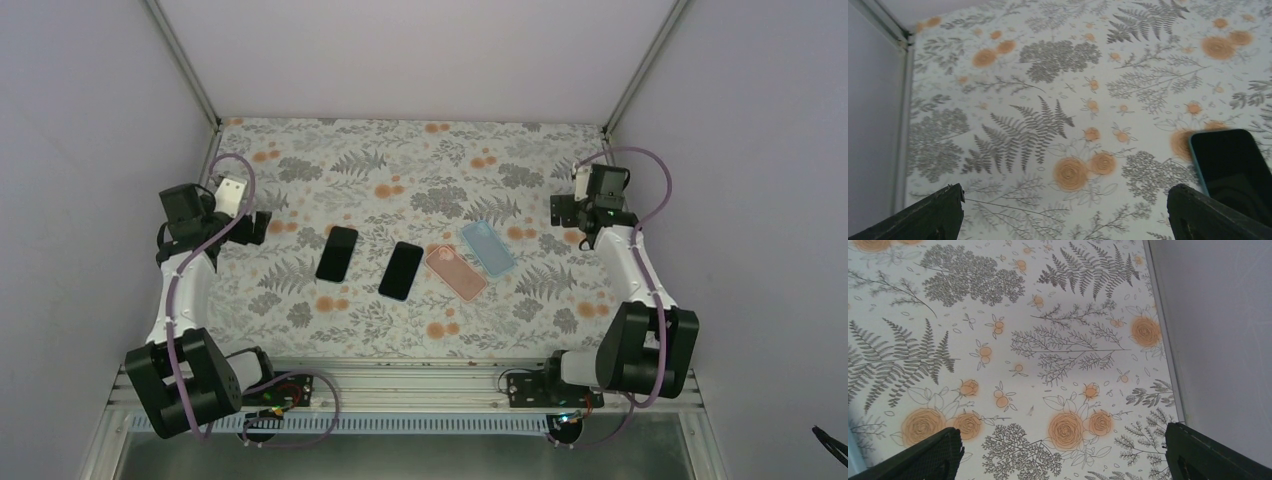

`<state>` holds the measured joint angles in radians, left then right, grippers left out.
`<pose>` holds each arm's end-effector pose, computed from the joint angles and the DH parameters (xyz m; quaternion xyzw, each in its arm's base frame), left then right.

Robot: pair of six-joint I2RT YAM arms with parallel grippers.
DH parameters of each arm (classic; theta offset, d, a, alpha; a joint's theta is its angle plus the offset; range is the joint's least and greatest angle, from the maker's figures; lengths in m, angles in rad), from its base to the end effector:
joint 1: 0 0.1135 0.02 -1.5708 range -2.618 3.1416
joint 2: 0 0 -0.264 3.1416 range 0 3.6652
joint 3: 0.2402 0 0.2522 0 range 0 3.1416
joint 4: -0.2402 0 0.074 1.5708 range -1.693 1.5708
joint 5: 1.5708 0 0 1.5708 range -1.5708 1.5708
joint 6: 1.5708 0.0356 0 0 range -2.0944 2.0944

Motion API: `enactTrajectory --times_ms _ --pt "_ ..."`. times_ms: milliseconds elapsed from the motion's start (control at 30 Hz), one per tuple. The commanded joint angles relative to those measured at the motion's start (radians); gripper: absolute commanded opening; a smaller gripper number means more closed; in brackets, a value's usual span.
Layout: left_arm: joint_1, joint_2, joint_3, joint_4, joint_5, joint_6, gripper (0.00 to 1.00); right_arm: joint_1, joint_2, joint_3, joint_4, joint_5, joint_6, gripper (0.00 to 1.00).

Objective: Take the phone out of the phone case
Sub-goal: Reset both arms

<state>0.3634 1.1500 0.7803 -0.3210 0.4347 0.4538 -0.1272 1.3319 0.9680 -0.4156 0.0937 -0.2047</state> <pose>0.2336 0.0728 0.2542 0.1317 0.8784 -0.0138 0.4592 0.2829 -0.0395 0.2620 -0.0177 0.9217 -0.1062 0.3726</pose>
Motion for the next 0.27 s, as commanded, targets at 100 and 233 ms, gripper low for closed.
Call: enactTrajectory --times_ms 100,233 --pt "0.012 0.004 -0.036 0.041 0.129 -0.03 1.0 -0.007 0.021 -0.044 0.064 0.032 -0.03 1.0" --pt "0.012 -0.001 -0.05 0.041 0.152 -0.023 1.0 0.01 0.012 -0.053 0.073 0.019 -0.041 1.0"
